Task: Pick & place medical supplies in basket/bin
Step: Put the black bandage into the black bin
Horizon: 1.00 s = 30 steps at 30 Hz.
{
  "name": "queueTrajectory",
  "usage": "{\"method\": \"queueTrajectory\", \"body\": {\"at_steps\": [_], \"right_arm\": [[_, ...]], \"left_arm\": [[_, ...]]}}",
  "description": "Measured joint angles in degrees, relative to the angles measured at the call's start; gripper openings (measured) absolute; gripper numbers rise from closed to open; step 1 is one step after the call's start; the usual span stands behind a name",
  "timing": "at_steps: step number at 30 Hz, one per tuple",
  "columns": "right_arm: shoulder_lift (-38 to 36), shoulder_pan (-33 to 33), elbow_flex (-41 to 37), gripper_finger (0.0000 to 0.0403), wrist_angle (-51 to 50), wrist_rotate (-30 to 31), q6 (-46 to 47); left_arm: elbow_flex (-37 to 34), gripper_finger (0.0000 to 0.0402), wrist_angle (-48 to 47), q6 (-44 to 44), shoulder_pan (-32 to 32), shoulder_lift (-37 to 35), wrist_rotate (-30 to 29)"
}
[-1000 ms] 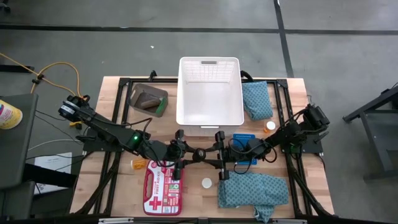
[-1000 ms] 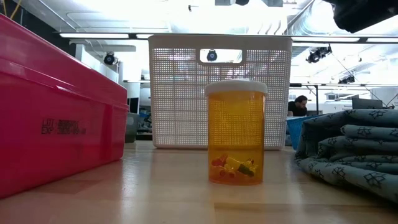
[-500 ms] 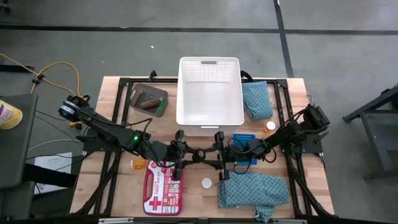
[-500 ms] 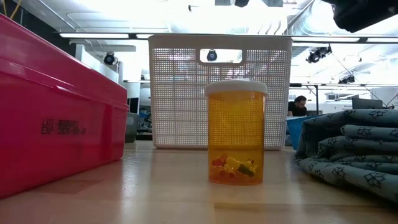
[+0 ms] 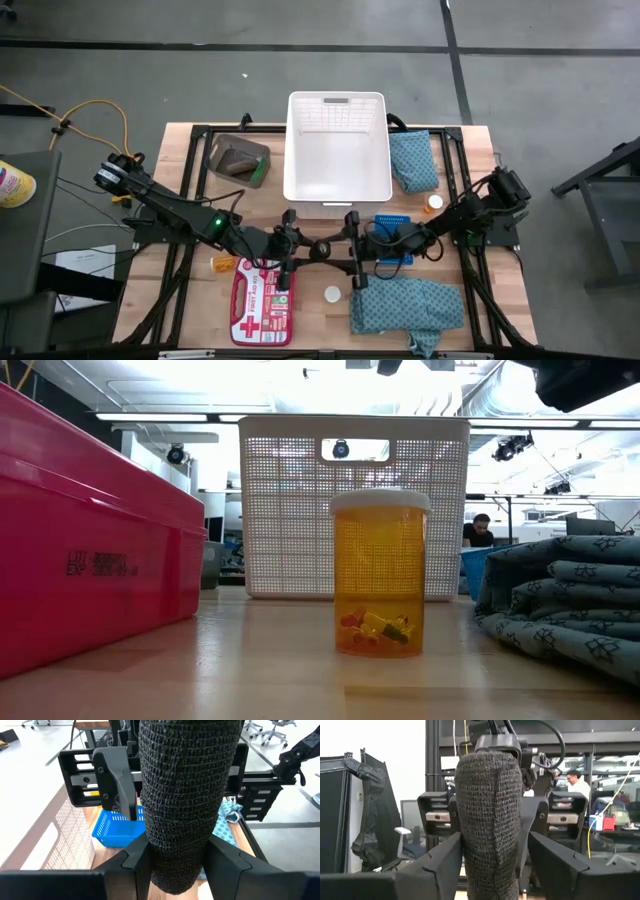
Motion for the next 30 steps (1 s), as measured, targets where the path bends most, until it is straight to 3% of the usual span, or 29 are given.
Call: {"method": "queueTrajectory", "body": {"at_steps": [7,17,21,30], "right_arm": [[0.0,1.6,0.0,0.0213,-6.5,0.8,2.6],[-0.2,6.1,0.0,0.0213,-15.5,10.8,5.5],[-0.2,7.1,0.0,0.0211,-18.8,11.9,8.8],[-0.2,8.0,0.0,0.0207,-21.9,11.7,13.5]], "left_arm": [[0.0,0.0140,-3.5,-0.2,-0.4,0.0,0.2],[0.0,0.0140,-8.0,-1.3,-3.6,-2.3,-2.8],[0.0,0.0140,-13.9,-6.7,-4.8,-4.9,-4.4],[0.0,0.0140,-33.7,-27.5,-5.9,-11.8,-6.0]]}}
